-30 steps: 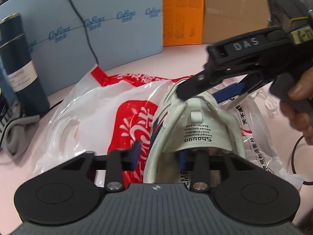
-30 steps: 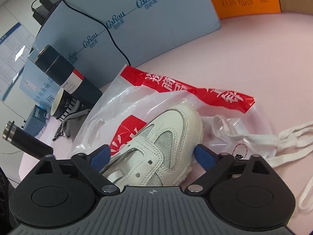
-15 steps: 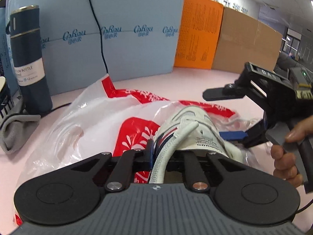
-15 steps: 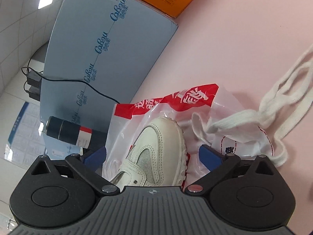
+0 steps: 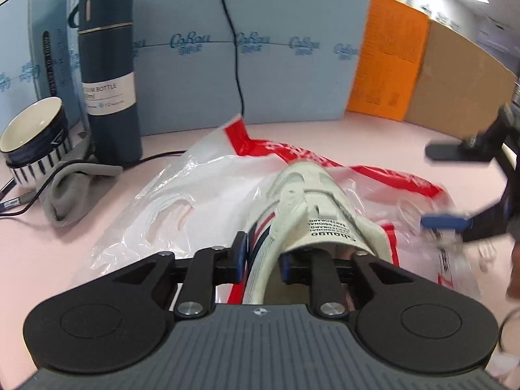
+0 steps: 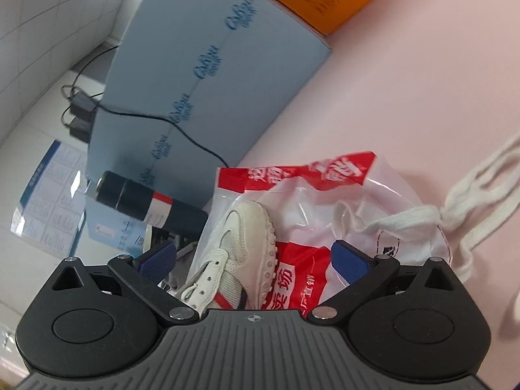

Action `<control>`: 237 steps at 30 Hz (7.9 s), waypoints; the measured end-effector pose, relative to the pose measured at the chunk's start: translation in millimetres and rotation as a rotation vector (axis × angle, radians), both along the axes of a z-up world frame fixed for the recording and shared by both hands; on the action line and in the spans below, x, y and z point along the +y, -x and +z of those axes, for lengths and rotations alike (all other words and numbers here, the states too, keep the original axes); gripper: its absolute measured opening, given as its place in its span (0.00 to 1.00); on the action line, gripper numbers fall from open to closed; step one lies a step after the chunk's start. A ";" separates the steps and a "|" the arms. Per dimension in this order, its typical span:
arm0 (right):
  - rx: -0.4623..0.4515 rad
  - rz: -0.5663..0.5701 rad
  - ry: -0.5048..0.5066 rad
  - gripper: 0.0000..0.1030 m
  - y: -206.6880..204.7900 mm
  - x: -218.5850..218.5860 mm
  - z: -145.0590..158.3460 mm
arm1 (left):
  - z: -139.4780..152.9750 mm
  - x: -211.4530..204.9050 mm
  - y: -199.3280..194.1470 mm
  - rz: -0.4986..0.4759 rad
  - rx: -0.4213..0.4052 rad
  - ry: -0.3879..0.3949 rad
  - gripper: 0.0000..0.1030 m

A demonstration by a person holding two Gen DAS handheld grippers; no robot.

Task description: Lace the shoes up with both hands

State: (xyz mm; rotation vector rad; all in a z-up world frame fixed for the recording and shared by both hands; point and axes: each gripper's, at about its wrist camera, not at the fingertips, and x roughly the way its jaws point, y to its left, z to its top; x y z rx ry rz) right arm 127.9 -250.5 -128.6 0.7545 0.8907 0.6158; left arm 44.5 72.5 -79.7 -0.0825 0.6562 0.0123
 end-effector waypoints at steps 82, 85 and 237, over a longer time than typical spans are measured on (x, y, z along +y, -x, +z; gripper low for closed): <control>-0.817 1.334 1.030 0.19 -27.9 100.1 16.0 | 49.6 -59.7 47.3 0.000 0.045 0.214 0.88; -0.813 1.406 0.987 0.19 -36.2 103.9 6.8 | 50.0 -61.6 71.8 0.077 0.029 0.212 0.88; -0.854 1.203 0.949 0.08 -6.7 156.4 53.8 | 18.5 -111.1 1.9 -0.040 -0.018 -0.390 0.17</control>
